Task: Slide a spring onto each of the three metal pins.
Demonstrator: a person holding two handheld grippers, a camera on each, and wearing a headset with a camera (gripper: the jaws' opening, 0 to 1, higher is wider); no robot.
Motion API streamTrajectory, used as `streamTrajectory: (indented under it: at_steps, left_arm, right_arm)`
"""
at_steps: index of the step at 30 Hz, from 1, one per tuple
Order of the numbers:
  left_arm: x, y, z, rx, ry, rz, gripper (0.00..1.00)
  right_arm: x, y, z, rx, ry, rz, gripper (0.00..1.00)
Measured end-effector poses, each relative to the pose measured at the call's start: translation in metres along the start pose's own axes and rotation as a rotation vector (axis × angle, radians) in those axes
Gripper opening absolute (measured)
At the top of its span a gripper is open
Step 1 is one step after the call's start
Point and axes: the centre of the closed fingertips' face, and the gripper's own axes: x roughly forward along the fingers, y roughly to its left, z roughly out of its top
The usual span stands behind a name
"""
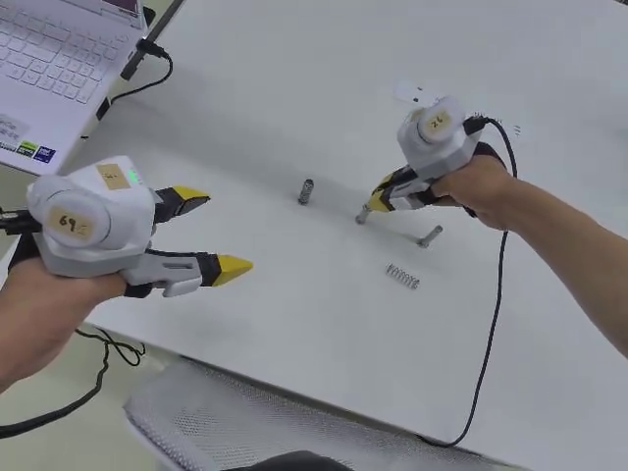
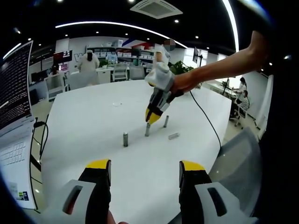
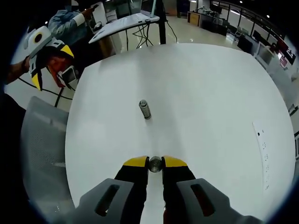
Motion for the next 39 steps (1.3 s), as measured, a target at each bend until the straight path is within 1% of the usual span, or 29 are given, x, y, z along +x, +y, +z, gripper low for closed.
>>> streamTrajectory:
  at_steps: [8, 11, 19, 28, 33, 39]
  left_arm:
    - [0.000, 0.001, 0.000, 0.001, 0.003, -0.001, 0.54]
    - [0.000, 0.001, -0.001, 0.000, 0.005, -0.001, 0.54]
    - [0.000, 0.002, -0.002, -0.003, 0.008, 0.001, 0.54]
    - [0.000, 0.003, -0.002, -0.003, 0.009, -0.001, 0.54]
    - [0.001, 0.003, 0.000, 0.000, 0.006, -0.001, 0.54]
    - [0.001, 0.003, 0.000, 0.003, 0.009, -0.003, 0.54]
  right_arm:
    - [0.009, -0.003, -0.003, -0.029, 0.027, -0.004, 0.09]
    - [0.014, -0.008, -0.004, -0.029, 0.030, -0.007, 0.09]
    - [0.023, -0.009, -0.006, -0.028, 0.036, 0.001, 0.09]
    - [0.023, -0.007, -0.009, -0.032, 0.044, 0.002, 0.09]
    - [0.021, -0.005, -0.012, -0.035, 0.048, 0.000, 0.14]
    - [0.009, -0.005, -0.018, -0.026, 0.044, -0.022, 0.21]
